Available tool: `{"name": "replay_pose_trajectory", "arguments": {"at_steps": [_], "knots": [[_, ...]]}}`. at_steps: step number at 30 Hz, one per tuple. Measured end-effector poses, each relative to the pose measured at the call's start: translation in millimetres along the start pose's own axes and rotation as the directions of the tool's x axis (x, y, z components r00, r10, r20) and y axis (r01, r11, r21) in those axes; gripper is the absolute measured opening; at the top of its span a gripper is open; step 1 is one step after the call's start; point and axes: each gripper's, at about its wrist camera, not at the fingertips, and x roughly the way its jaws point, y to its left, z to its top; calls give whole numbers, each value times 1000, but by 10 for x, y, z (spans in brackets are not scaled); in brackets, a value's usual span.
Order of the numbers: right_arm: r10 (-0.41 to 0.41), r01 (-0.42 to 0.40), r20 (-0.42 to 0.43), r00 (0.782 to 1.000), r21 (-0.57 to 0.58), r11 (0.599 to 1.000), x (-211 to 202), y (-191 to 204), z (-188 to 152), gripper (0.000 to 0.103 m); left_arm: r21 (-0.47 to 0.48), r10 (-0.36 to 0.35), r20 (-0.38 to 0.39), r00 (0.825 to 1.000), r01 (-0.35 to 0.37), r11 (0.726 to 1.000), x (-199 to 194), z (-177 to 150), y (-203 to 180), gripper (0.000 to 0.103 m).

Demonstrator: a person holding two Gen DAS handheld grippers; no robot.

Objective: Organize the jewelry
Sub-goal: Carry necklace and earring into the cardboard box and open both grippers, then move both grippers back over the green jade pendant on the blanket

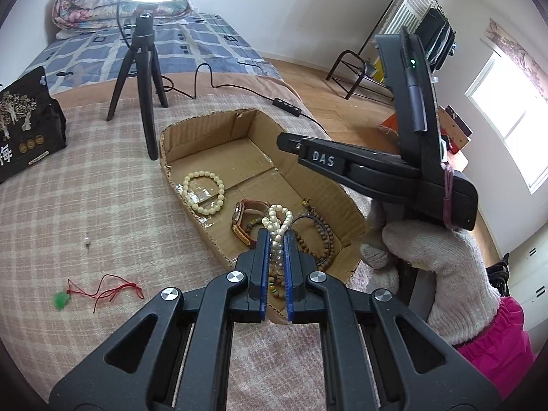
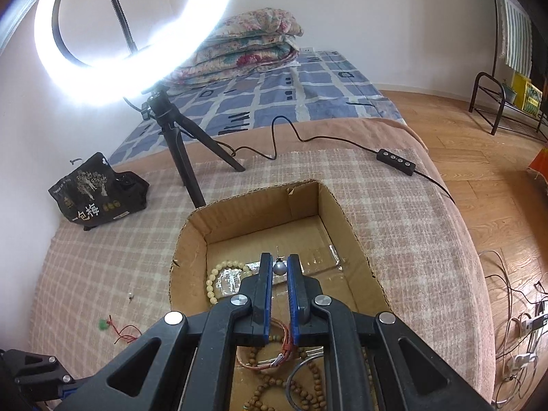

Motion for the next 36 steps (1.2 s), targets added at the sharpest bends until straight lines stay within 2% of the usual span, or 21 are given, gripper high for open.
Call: {"name": "replay_pose_trajectory", "arguments": {"at_steps": [1, 3, 4, 5, 6, 8, 19, 24, 26, 32, 35, 36], "knots": [[-4, 4, 0, 1000, -1, 1000, 9, 1, 0, 7, 2, -3, 1, 1000, 3, 1000, 8, 5, -6, 6], [-6, 6, -1, 1000, 7, 1000, 24, -6, 4, 16, 5, -12, -2, 1000, 12, 1000, 26, 18, -15, 6], [-11, 11, 5, 1000, 15, 1000, 19, -13, 6, 30, 7, -6, -10, 1000, 7, 1000, 38, 24, -18, 6], [-17, 16, 10, 1000, 21, 1000, 14, -18, 9, 36, 10, -3, -19, 1000, 3, 1000, 54, 29, -21, 12], [-17, 17, 14, 1000, 26, 1000, 4, -22, 14, 36, 9, 3, -27, 1000, -2, 1000, 59, 31, -14, 28], [-21, 21, 17, 1000, 29, 999, -4, -24, 22, 36, -2, 12, -10, 1000, -12, 1000, 41, 24, 26, 35], [-42, 42, 26, 999, 15, 999, -109, 17, -5, 39, 2, 60, -3, 998, -60, 998, -103, -53, 147, 35], [-60, 60, 43, 997, 4, 998, -268, 93, -38, 53, 1, 85, 10, 996, -85, 996, -251, -120, 179, 35], [-65, 64, 56, 996, 11, 998, -349, 109, -47, 64, -2, 96, 14, 995, -96, 995, -332, -151, 196, 35], [-73, 71, 91, 993, 26, 997, -641, 197, -111, 87, 28, 141, 48, 989, -142, 989, -621, -211, 212, 35], [-81, 80, 92, 992, 11, 997, -746, 262, -163, 89, 38, 160, 58, 985, -163, 986, -748, -244, 268, 38], [-81, 81, 91, 992, 6, 997, -782, 287, -190, 90, 32, 166, 66, 984, -168, 985, -814, -262, 310, 44]]}}
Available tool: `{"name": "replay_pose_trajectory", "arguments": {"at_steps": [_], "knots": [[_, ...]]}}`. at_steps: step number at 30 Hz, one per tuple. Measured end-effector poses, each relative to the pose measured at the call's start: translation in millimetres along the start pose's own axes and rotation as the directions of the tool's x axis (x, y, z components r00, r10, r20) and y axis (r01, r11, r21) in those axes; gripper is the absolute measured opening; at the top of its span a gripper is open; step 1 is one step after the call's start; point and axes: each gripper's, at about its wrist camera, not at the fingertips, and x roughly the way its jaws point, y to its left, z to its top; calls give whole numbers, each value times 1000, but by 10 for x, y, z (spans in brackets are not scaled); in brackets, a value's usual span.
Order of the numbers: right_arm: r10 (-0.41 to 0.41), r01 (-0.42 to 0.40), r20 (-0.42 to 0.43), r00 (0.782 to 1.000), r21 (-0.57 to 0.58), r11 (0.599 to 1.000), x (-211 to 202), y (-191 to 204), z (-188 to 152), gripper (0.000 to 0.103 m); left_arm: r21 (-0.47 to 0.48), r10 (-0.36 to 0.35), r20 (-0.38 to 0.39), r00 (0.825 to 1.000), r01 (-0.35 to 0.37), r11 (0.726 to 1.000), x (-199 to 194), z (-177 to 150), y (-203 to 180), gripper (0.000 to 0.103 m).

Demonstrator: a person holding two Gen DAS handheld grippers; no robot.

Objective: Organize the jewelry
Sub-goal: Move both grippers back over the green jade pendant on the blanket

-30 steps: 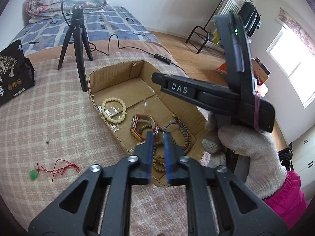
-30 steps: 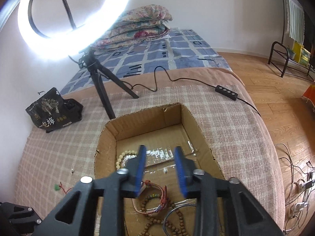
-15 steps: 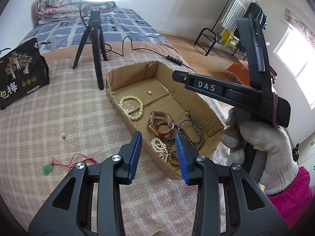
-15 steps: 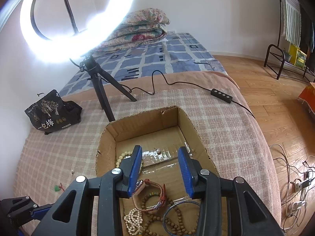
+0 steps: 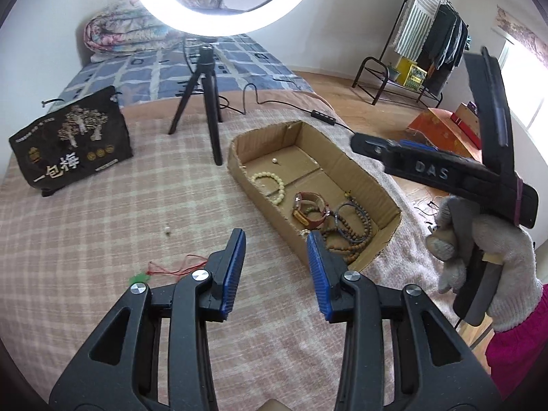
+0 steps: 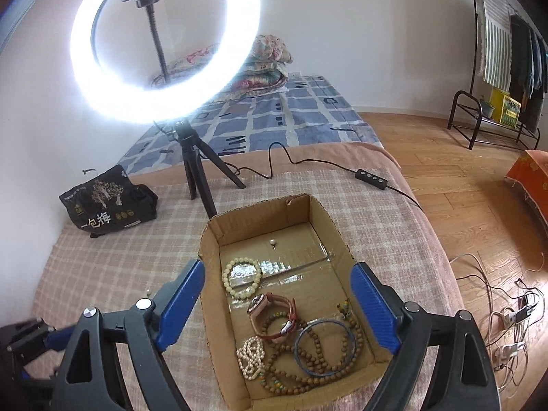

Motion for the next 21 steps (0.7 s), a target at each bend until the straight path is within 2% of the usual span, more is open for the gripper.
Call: {"name": "replay_pose_trajectory", "arguments": {"at_steps": [2, 8, 12, 17, 21], "knots": [[-5, 5, -5, 1000, -8, 1000, -66, 38, -38, 92, -1, 12, 18, 1000, -12, 1000, -96, -34, 96, 51], [-71, 73, 24, 997, -75, 995, -278, 201, -206, 101, -29, 43, 29, 999, -42, 999, -262, -53, 525, 52], [-12, 16, 43, 999, -87, 996, -351, 316, -321, 101, -108, 54, 43, 998, -50, 993, -346, -52, 919, 52], [73, -68, 39, 997, -108, 992, -354, 533, -448, 101, -136, 99, 44, 994, -92, 986, -430, -109, 1295, 52], [108, -101, 33, 994, -173, 980, -303, 781, -523, 101, -165, 90, 23, 996, -85, 983, -393, -194, 1512, 52]]}}
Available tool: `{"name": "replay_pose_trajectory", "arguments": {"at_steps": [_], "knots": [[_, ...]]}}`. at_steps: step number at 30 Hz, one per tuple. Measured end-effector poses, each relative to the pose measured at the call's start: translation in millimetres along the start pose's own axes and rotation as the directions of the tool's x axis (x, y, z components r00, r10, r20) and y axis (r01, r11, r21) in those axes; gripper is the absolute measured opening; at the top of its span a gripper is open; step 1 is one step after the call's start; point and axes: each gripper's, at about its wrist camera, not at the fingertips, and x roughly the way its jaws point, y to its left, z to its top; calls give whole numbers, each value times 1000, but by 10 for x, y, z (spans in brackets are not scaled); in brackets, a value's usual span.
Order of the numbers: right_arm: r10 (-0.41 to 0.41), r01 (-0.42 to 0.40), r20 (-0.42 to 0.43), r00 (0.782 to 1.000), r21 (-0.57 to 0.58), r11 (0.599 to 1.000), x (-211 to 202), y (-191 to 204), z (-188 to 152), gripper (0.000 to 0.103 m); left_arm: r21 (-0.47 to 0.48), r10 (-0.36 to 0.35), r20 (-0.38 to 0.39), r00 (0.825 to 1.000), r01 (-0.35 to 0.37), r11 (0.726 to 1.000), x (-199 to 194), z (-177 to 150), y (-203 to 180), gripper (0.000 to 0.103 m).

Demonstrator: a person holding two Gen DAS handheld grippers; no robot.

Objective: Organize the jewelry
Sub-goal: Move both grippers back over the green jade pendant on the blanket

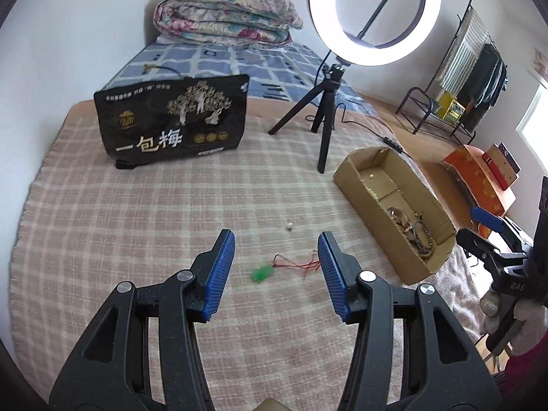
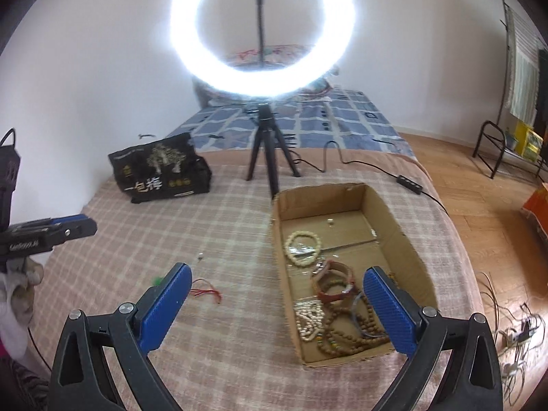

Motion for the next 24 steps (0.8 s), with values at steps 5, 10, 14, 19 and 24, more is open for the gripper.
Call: {"name": "replay_pose_trajectory", "arguments": {"at_steps": [5, 10, 14, 19, 24], "knots": [[32, -33, -35, 999, -29, 999, 170, 227, 2, 101, 33, -14, -51, 999, 16, 999, 144, -99, 62, 52], [71, -74, -58, 996, -41, 996, 348, 348, 50, 101, 57, -70, -115, 991, 77, 995, 313, -188, 46, 52], [103, -108, -98, 990, -47, 993, 553, 440, 95, 93, 114, -59, -167, 984, 79, 990, 485, -270, -19, 36], [131, -142, -183, 974, -48, 989, 882, 533, 114, 75, 156, -53, -220, 974, 89, 984, 698, -356, -53, 29], [160, -168, -228, 960, -15, 986, 1204, 547, 94, 61, 204, -42, -241, 970, 93, 974, 847, -387, -65, 29]]}}
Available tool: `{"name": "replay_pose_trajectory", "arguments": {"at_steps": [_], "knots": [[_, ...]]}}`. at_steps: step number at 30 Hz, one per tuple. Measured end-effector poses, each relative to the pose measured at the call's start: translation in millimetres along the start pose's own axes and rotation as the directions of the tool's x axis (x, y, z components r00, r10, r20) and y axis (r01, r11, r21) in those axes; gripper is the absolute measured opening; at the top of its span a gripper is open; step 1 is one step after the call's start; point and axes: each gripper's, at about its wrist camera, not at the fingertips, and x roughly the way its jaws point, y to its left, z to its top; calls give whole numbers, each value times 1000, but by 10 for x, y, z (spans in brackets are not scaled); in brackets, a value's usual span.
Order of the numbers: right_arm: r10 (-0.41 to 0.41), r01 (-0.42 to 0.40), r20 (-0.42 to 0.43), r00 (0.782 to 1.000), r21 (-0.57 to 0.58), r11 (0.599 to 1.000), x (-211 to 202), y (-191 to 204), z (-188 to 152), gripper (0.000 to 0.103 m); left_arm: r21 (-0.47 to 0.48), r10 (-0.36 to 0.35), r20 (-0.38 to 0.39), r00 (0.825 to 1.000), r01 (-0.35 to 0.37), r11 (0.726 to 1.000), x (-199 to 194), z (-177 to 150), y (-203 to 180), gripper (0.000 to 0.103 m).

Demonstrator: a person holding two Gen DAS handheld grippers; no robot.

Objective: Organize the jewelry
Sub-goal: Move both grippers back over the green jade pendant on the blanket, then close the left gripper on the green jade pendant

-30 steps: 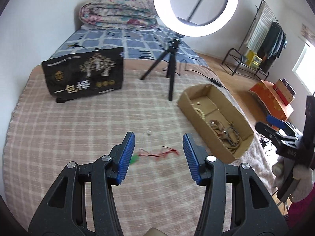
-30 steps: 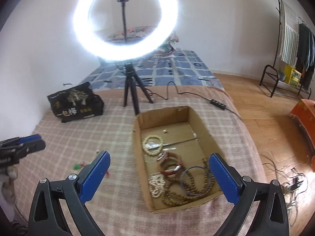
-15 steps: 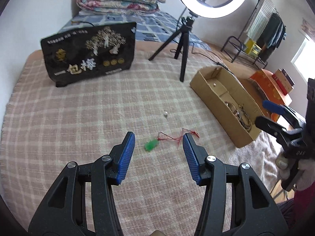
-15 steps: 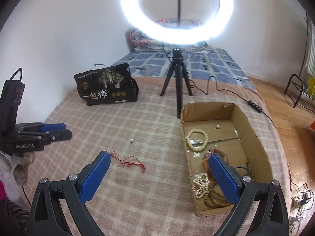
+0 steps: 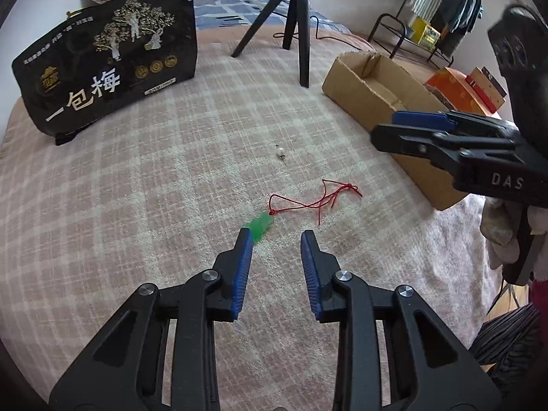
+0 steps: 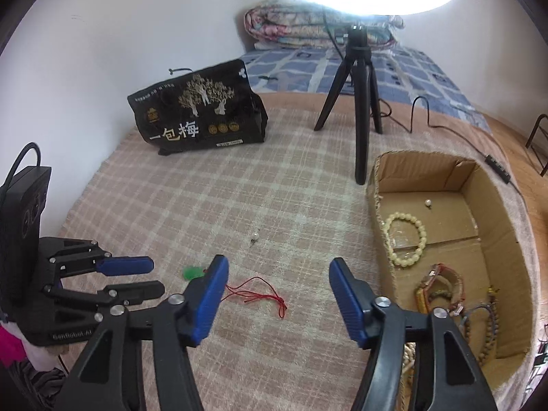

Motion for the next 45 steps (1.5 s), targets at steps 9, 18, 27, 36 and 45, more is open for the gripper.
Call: {"name": "replay_pose_trajectory", "arguments": {"at_steps": [9, 18, 27, 36, 45], "knots": [[28, -30, -48, 998, -42, 999, 500, 136, 96, 47, 35, 17, -27, 1000, -16, 999, 248, 8, 65, 29], [27, -33, -98, 995, -65, 997, 891, 204, 115, 36, 86, 38, -17, 999, -37, 996, 327, 48, 49, 29], [25, -32, -112, 993, -62, 998, 1083, 204, 139, 32, 66, 25, -42, 999, -22, 998, 461, 40, 132, 28], [-5, -5, -115, 993, -86, 996, 1154, 227, 166, 25, 71, 47, -34, 998, -45, 996, 498, 14, 152, 19], [17, -21, -106, 994, -34, 999, 1100, 141, 167, 6, 73, 73, -6, 997, -72, 995, 428, -11, 117, 17]]}}
